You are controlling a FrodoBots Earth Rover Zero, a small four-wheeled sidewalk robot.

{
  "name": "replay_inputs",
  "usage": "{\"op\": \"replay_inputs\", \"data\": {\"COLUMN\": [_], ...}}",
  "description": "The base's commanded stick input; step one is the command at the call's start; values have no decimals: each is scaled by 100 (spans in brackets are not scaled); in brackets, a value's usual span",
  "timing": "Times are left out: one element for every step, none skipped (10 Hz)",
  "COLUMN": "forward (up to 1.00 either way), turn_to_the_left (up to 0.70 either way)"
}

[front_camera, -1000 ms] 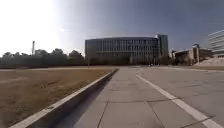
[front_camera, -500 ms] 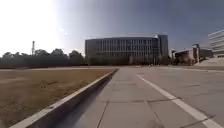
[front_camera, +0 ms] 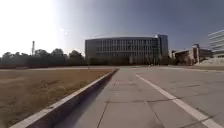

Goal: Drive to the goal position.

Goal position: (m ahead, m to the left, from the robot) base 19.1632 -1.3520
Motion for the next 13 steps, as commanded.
{"op": "replay_inputs", "data": {"forward": [4,5,5,5,5,4,4,5,5,5,5,4,5], "turn_to_the_left": [0,0,0,0,0,0,0,0,0,0,0,0,0]}}
